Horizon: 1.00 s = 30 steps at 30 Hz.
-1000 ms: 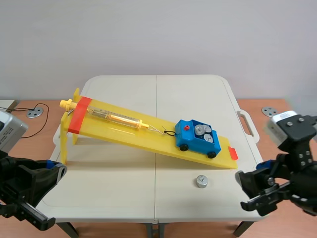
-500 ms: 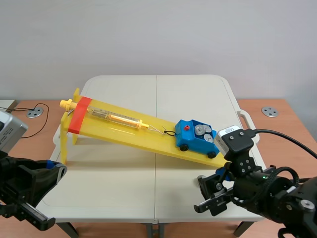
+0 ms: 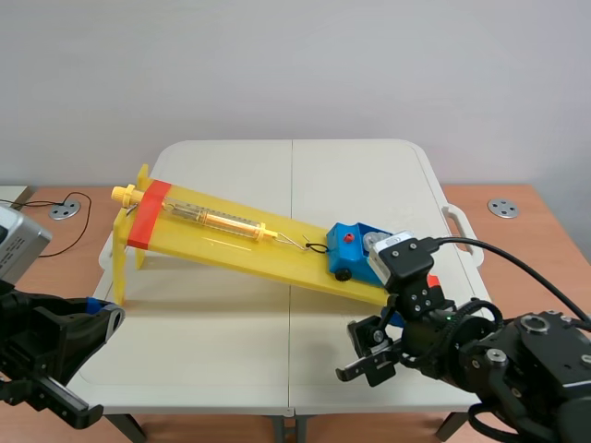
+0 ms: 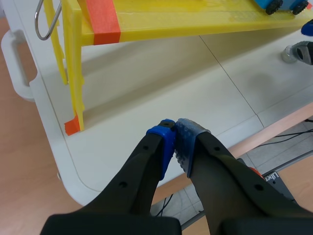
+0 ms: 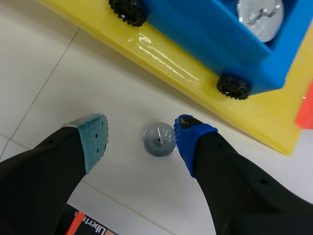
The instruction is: Place the four metal weights on the blue cart on the ramp.
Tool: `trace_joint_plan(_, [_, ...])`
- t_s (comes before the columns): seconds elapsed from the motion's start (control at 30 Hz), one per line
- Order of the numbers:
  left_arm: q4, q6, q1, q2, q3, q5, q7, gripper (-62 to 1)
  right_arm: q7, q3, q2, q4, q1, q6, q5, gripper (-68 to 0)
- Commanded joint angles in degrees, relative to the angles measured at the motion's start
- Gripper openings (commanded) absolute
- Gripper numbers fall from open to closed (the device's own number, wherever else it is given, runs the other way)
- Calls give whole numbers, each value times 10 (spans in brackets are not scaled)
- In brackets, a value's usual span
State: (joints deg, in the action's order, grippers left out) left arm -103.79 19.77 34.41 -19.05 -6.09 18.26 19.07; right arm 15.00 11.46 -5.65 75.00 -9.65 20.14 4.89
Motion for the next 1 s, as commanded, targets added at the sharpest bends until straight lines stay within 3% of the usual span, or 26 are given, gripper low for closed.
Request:
trace_joint_plan(0.0, [-26, 14, -3, 6, -8, 30, -55, -578, -81, 0, 8, 30, 43, -13, 13, -370])
trace_joint_plan(0.33, [-26, 14, -3, 6, -8, 30, -55, -578, -94, 18, 16, -8, 57, -29, 4, -374])
trace_joint_plan(0.5, [-26, 14, -3, 6, -8, 30, -55, -578, -94, 18, 15, -24, 57, -42, 4, -424])
trace_joint_plan(0.77, [-26, 14, -3, 6, -8, 30, -55, -578, -87, 18, 14, -48, 57, -65, 2, -574])
trace_joint_plan(0.87, [-26, 14, -3, 6, -8, 30, -55, -578, -79, 18, 11, -48, 57, -69, -3, -667])
trace_joint_plan(0.97, [-26, 14, -3, 6, -8, 30, -55, -578, -74, 17, 5, -39, 55, -68, -2, -669])
